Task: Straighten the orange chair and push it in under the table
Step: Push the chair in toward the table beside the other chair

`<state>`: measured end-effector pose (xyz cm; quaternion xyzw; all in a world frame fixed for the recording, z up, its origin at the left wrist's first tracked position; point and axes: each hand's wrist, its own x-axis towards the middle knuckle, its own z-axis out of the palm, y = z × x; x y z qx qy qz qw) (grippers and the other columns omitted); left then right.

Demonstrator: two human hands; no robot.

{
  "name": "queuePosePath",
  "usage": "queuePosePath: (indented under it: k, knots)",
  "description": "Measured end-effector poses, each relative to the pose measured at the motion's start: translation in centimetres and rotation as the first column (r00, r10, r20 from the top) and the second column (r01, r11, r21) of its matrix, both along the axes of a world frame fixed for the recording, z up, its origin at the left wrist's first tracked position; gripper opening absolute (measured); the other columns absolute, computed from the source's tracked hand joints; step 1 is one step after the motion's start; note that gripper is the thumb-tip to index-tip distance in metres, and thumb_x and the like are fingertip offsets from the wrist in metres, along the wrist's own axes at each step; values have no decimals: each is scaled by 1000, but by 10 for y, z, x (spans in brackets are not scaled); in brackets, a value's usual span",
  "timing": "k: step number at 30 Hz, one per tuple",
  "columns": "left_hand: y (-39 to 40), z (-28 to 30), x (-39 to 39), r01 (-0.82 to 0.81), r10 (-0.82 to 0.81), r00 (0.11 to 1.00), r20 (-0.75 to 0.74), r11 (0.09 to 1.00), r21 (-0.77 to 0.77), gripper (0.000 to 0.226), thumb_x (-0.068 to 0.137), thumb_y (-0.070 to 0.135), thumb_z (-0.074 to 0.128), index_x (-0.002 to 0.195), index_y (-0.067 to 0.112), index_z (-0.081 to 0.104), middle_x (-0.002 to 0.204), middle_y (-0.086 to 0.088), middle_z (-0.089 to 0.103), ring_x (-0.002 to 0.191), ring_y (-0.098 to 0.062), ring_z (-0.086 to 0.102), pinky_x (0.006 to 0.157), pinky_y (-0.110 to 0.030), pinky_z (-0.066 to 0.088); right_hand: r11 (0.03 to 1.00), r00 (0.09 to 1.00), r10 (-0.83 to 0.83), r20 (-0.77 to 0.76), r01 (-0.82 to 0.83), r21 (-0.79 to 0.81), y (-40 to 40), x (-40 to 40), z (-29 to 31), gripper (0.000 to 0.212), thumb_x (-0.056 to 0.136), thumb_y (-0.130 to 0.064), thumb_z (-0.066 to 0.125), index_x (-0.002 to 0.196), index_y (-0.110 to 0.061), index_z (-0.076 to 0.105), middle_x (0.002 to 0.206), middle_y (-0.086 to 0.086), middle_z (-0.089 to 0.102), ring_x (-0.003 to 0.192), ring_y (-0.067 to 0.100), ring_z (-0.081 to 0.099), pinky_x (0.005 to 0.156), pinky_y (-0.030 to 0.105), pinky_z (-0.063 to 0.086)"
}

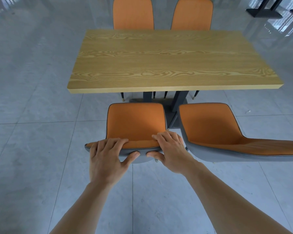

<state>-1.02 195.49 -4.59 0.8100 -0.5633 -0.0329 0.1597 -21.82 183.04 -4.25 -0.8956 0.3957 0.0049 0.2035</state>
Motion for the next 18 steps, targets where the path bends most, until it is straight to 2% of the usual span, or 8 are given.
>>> queuePosePath:
  k: [9, 18]
  knots:
    - [1, -2, -8, 2, -2, 1000, -22, 1000, -10, 63, 84, 85, 39, 119, 38, 64, 117, 14, 65, 116, -21, 53, 102, -43, 36, 1000, 1000, -7, -24, 7, -2, 3, -8, 3, 103, 79, -89, 13, 151, -19, 40, 148, 0, 44, 142, 27, 25, 121, 50, 21]
    - [4, -2, -3, 33, -32, 998, -45, 999, 9, 62, 85, 84, 40, 121, 40, 62, 121, 14, 62, 121, -20, 51, 106, -45, 34, 999, 999, -21, -30, 20, -29, 8, -7, 0, 97, 84, -87, 17, 151, -21, 40, 146, -1, 46, 140, 27, 29, 121, 51, 24]
